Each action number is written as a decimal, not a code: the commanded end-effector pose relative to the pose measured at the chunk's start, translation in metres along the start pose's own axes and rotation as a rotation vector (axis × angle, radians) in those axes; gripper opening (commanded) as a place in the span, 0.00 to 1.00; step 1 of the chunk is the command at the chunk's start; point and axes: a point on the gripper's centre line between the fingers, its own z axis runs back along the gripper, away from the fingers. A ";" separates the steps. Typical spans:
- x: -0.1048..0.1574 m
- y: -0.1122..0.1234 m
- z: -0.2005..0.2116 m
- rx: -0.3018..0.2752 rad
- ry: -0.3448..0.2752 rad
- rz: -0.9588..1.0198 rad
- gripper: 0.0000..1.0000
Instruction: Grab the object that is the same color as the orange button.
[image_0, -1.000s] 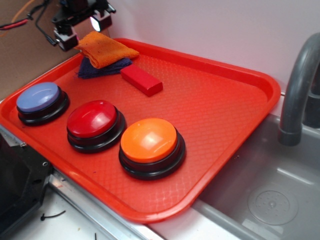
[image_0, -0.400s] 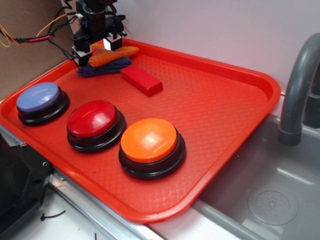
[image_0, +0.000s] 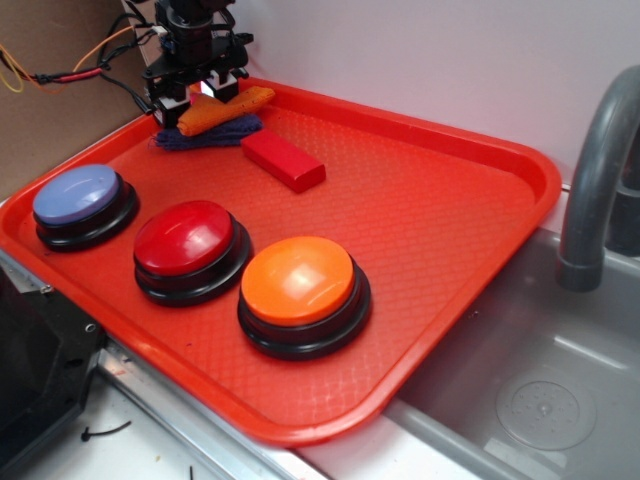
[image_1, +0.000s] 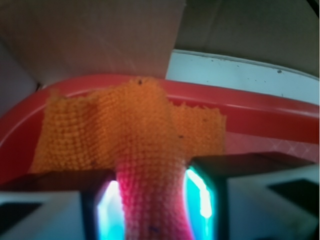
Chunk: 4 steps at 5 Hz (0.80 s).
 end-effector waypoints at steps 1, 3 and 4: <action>0.028 0.013 0.097 -0.119 0.004 -0.337 0.00; 0.014 0.008 0.156 -0.208 0.148 -0.682 0.00; -0.018 0.006 0.184 -0.228 0.227 -0.921 0.00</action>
